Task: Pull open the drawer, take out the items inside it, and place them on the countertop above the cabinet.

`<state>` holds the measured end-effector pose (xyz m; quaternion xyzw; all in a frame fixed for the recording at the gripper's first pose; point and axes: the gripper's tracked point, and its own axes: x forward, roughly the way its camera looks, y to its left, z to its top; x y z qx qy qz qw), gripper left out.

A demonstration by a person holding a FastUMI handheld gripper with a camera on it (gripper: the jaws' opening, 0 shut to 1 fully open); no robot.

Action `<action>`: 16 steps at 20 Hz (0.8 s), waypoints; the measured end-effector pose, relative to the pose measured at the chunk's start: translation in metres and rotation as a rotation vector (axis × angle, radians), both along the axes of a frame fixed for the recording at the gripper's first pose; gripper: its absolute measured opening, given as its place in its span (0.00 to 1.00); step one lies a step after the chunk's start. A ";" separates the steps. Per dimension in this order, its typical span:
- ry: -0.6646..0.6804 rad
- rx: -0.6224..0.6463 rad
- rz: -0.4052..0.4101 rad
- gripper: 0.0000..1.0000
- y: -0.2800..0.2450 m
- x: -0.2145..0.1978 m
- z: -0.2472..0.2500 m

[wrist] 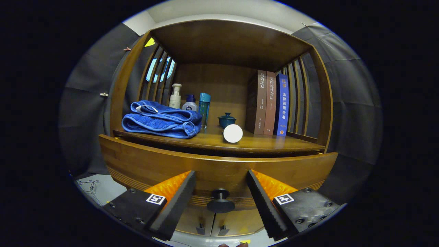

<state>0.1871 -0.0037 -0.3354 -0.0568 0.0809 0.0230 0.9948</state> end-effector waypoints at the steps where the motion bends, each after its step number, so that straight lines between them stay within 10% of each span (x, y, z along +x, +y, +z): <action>1: 0.002 0.000 -0.002 0.99 0.001 0.004 0.000; 16: 0.035 0.016 -0.011 1.00 0.002 0.028 -0.005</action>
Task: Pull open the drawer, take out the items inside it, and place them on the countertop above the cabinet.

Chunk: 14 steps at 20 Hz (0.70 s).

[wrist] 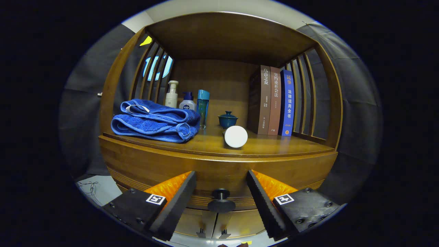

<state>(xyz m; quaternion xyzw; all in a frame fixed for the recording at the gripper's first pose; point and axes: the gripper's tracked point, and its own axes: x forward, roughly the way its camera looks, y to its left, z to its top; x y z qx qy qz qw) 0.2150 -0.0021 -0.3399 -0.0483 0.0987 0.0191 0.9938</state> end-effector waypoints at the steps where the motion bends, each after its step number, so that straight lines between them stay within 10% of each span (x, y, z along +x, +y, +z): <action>1: 0.005 0.009 0.004 1.00 0.001 -0.003 0.001; 14: -0.096 0.013 -0.055 0.99 -0.007 -0.051 0.154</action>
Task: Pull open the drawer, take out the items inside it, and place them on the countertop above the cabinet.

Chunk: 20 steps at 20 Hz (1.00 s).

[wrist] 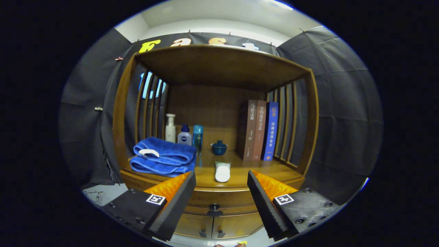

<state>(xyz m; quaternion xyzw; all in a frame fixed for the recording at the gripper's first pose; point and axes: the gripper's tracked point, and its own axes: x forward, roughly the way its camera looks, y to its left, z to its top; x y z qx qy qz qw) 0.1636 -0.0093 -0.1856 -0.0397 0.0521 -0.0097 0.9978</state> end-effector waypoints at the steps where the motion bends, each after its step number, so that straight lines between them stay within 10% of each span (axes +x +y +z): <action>1: -0.006 0.007 -0.013 0.99 -0.004 -0.004 0.016; 9: -0.053 0.000 -0.042 0.99 -0.018 -0.047 0.117; 20: -0.024 0.032 -0.015 0.99 -0.014 -0.066 0.136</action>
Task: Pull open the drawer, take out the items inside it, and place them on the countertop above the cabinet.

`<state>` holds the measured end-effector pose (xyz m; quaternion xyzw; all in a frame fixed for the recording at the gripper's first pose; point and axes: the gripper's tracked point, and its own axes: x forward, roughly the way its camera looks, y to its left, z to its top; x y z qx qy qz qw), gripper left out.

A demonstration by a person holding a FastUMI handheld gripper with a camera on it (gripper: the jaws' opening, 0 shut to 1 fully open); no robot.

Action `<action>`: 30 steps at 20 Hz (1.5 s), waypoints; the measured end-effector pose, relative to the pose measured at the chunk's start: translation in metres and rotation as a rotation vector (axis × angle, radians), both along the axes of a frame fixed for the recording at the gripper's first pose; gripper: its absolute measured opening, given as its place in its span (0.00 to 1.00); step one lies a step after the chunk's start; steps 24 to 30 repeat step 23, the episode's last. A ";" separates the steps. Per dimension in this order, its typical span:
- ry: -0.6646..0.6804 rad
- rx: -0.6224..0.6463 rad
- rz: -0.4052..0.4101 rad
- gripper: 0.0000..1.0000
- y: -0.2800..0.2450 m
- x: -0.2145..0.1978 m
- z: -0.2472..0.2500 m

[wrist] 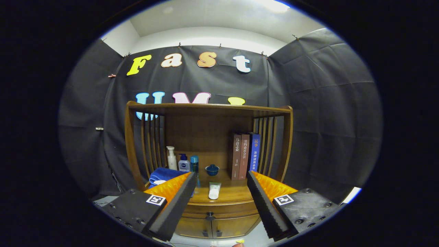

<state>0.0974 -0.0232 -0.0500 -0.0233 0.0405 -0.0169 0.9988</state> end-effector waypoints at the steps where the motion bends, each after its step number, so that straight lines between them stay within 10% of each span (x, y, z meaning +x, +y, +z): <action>1: 0.002 -0.001 0.004 0.99 0.001 0.000 -0.001; 30: -0.028 -0.009 -0.007 0.99 0.003 -0.003 0.015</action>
